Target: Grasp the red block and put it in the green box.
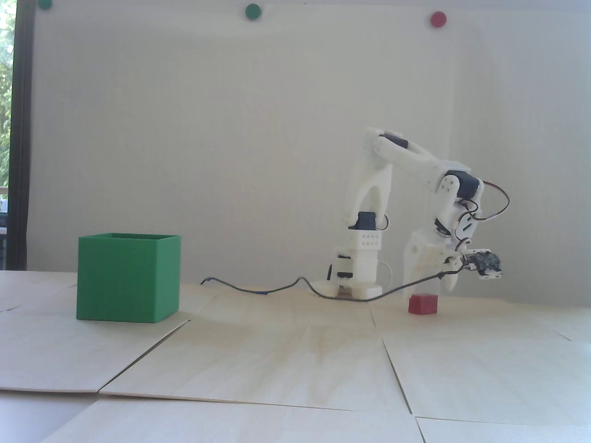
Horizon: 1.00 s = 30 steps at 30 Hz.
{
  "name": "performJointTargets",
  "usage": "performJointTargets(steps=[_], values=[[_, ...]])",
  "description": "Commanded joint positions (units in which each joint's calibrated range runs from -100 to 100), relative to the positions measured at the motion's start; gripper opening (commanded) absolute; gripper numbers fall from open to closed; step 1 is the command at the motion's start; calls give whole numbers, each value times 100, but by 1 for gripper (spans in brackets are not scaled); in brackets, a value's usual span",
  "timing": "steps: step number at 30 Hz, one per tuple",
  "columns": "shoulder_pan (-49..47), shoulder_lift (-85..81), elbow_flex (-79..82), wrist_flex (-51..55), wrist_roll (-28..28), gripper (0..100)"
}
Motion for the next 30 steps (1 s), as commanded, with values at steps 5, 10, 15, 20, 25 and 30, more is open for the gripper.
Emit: performJointTargets(steps=[5,10,15,20,25,30], values=[[132,-62,-30,-155,32,37],[132,-62,-21,-130,43,33],[123,-62,-21,-96,6,1],[148,-62,-21,-80,1,5],[357,-133,-21,-80,-4,2],[1201,-670,-110,-105,-410,2]])
